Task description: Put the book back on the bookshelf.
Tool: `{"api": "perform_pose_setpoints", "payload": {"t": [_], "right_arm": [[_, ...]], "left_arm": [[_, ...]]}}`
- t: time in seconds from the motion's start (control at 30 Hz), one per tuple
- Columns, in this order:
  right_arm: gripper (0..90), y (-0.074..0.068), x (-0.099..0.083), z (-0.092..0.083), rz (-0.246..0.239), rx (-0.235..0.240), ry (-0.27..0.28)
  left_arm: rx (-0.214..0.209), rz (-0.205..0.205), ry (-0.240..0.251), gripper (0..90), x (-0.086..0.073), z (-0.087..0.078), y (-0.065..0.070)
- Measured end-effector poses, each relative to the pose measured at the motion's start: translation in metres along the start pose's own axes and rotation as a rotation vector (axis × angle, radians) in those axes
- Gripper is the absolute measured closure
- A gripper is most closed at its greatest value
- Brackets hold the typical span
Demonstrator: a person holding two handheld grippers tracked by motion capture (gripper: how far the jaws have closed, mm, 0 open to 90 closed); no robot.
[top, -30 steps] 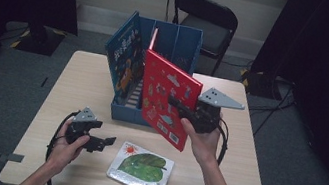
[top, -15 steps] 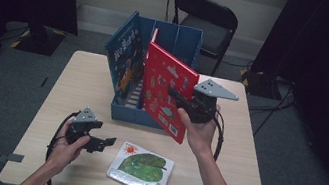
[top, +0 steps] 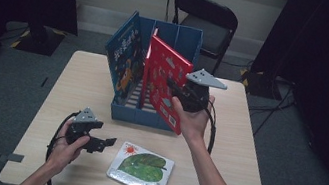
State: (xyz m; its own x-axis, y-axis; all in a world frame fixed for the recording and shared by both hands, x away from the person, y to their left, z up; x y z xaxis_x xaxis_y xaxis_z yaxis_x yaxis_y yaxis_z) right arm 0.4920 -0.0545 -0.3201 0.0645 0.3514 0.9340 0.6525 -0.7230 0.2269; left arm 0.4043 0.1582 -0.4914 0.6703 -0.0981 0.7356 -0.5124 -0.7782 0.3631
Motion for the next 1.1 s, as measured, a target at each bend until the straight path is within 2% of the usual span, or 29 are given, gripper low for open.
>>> {"api": "perform_pose_setpoints", "payload": {"t": [0.17, 0.3, 0.43, 0.93, 1.1], "right_arm": [[80.2, 0.002, 0.002, 0.011, 0.015, -0.017, -0.009], [80.2, 0.004, 0.003, 0.019, 0.004, -0.044, -0.020], [80.2, 0.008, 0.003, 0.025, 0.030, -0.057, -0.025], [80.2, 0.014, 0.003, 0.052, 0.057, -0.168, -0.059], [80.2, 0.015, 0.001, 0.059, 0.061, -0.185, -0.068]], "left_arm": [[-0.002, -0.002, 0.001, 16.3, 0.000, 0.000, 0.000], [0.007, 0.003, -0.005, 16.7, 0.000, 0.000, 0.000], [0.007, 0.003, -0.010, 16.6, -0.001, 0.001, 0.000], [0.009, -0.011, -0.010, 16.6, -0.001, 0.002, -0.001], [0.011, -0.012, -0.010, 16.5, -0.001, 0.002, -0.001]]}}
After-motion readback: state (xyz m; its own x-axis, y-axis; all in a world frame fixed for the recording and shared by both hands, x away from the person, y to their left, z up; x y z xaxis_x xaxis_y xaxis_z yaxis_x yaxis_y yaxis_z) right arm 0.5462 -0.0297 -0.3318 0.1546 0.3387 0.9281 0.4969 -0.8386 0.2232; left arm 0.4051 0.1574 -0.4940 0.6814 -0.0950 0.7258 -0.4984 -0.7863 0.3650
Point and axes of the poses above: each handheld gripper's, and its own axes: z roughly forward along the jaws, x roughly out of its top, y roughly to its right, the point moved 8 cm from there along z, roughly forward along the jaws, and after that the axes turned 15 degrees about -z, right-handed, at the moved point
